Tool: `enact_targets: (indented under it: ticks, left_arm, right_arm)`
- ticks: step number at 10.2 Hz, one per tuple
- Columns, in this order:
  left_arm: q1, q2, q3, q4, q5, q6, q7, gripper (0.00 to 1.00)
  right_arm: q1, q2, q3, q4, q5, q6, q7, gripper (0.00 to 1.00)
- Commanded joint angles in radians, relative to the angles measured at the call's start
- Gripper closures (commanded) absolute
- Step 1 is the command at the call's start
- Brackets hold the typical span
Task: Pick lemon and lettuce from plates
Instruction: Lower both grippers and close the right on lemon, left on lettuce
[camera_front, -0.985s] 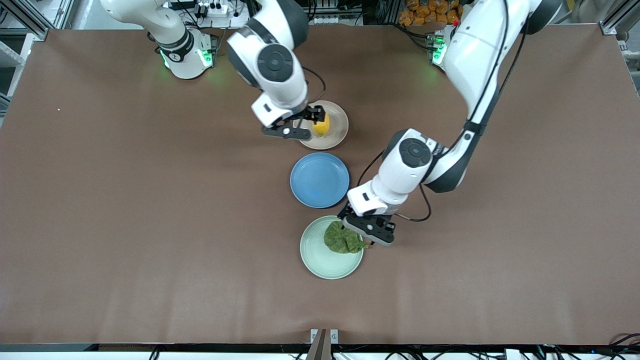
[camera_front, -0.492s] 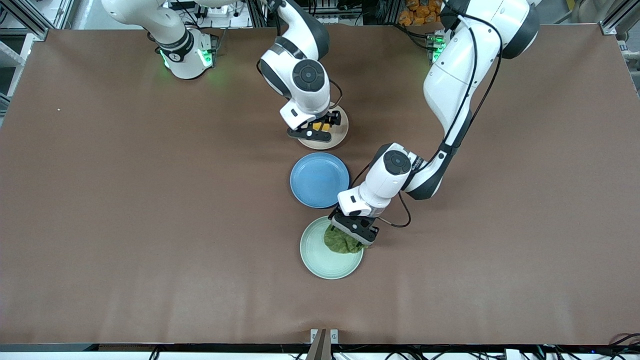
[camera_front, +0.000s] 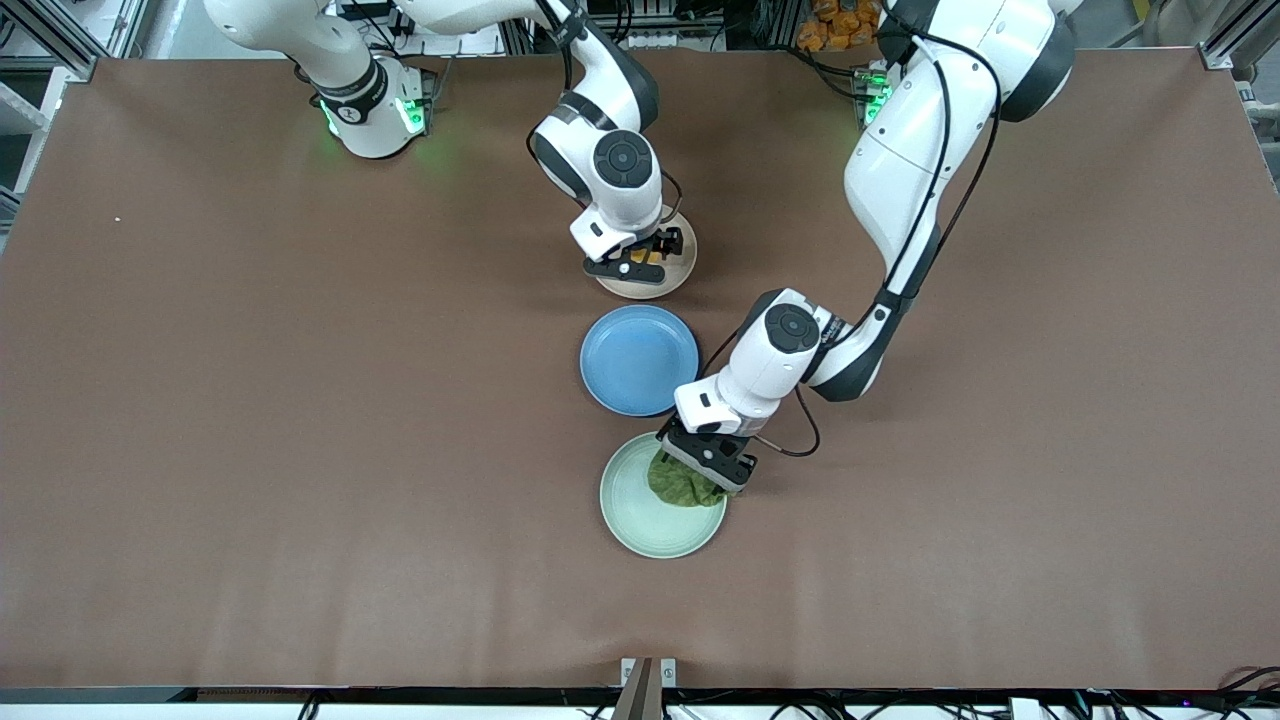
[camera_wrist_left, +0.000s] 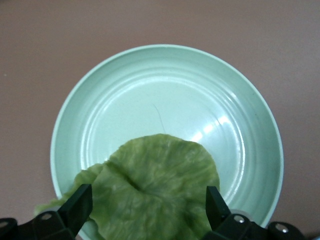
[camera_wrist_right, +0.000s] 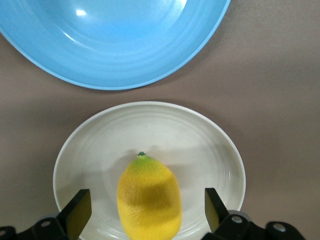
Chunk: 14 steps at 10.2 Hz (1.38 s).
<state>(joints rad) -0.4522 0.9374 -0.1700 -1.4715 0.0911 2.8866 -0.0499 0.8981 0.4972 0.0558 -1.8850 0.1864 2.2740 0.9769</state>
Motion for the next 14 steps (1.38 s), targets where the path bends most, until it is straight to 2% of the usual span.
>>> enact_targets:
  ticks: [1,3,5,6,7,10,11,13,14]
  left_arm:
    - [-0.014,0.02,0.006,0.022,0.022,0.002,0.002,0.0]
    - [-0.017,0.02,0.006,0.022,0.024,0.002,0.004,0.03]
    - [-0.02,0.021,0.007,0.022,0.038,0.0,0.008,0.14]
    - [-0.02,0.024,0.007,0.02,0.038,0.0,0.007,0.19]
    - [-0.022,0.026,0.007,0.019,0.038,-0.003,0.009,0.29]
    - [-0.023,0.015,0.007,0.016,0.038,-0.009,0.007,0.73]
    - [-0.023,0.012,0.007,0.016,0.038,-0.009,0.007,0.91]
    - [-0.025,-0.006,0.007,0.011,0.041,-0.019,0.007,1.0]
    - [-0.026,-0.026,0.007,0.014,0.041,-0.074,0.007,1.0]
  right_arm:
    - [0.012,0.018,-0.005,-0.012,-0.002,0.028,0.017,0.0]
    - [0.027,0.04,-0.005,-0.016,0.001,0.076,0.022,0.0]
    - [0.036,0.046,-0.004,-0.016,0.001,0.081,0.035,0.03]
    - [0.039,0.046,-0.002,-0.023,0.001,0.079,0.037,0.16]
    - [0.044,0.046,-0.002,-0.028,0.001,0.081,0.037,0.33]
    - [0.045,0.038,-0.002,-0.026,0.001,0.076,0.039,0.9]
    - [0.044,0.029,-0.001,-0.023,0.001,0.065,0.039,1.0]
    - [0.026,-0.011,-0.004,-0.008,0.001,0.001,0.022,1.0]
    - [-0.003,-0.037,-0.004,-0.003,0.001,-0.033,0.023,1.0]
